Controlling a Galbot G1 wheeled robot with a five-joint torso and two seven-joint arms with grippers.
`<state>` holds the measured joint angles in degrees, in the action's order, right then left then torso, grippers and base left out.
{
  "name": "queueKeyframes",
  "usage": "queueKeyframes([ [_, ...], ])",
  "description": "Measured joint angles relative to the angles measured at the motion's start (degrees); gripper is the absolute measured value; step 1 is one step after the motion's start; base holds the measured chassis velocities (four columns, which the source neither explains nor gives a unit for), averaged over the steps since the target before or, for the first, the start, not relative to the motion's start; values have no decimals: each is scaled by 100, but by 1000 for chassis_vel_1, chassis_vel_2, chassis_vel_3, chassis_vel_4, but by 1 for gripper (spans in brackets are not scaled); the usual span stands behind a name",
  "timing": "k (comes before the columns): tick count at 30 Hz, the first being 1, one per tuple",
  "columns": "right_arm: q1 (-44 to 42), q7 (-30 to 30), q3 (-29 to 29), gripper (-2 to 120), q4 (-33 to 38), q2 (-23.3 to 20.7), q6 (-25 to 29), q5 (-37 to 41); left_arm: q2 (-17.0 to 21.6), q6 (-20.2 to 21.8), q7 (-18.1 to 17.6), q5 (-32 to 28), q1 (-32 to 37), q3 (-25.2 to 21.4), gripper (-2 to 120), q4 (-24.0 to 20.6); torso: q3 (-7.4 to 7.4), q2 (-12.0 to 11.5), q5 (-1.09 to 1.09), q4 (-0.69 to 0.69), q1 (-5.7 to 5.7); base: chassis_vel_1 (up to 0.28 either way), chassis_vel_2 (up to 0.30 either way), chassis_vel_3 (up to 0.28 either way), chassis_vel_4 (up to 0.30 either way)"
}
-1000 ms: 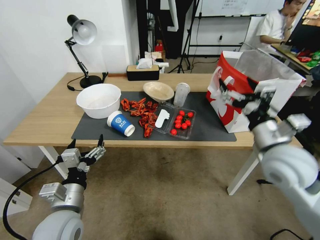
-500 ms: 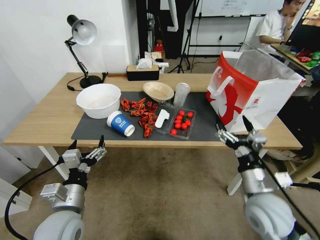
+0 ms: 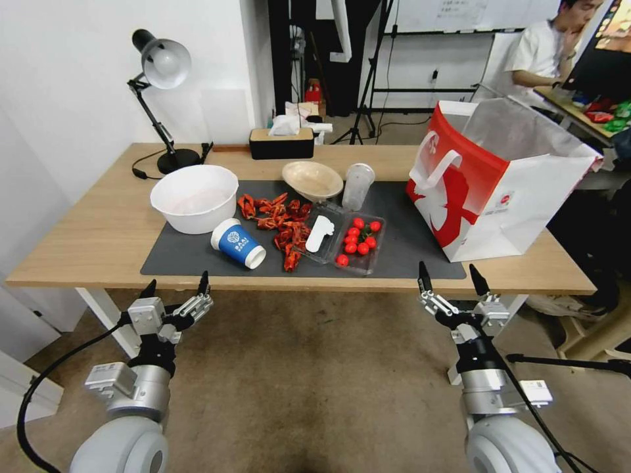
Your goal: Pick up the trash from the table and place it into the takeout bag.
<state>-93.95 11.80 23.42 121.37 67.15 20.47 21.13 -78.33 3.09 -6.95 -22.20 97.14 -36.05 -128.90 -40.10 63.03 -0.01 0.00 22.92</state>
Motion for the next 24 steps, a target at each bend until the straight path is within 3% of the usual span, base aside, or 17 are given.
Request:
queueKeyframes([
  [13, -201, 183, -14, 100, 102, 81, -133, -94, -38, 9, 2, -10, -47, 18, 100, 52, 0, 0, 0, 0, 0, 0, 0, 0, 0],
  [24, -193, 408, -217, 100, 402, 80, -638, -236, -114, 9, -5, 48, -56, 18, 100, 75, 0, 0, 0, 0, -1, 0, 0, 0, 0],
])
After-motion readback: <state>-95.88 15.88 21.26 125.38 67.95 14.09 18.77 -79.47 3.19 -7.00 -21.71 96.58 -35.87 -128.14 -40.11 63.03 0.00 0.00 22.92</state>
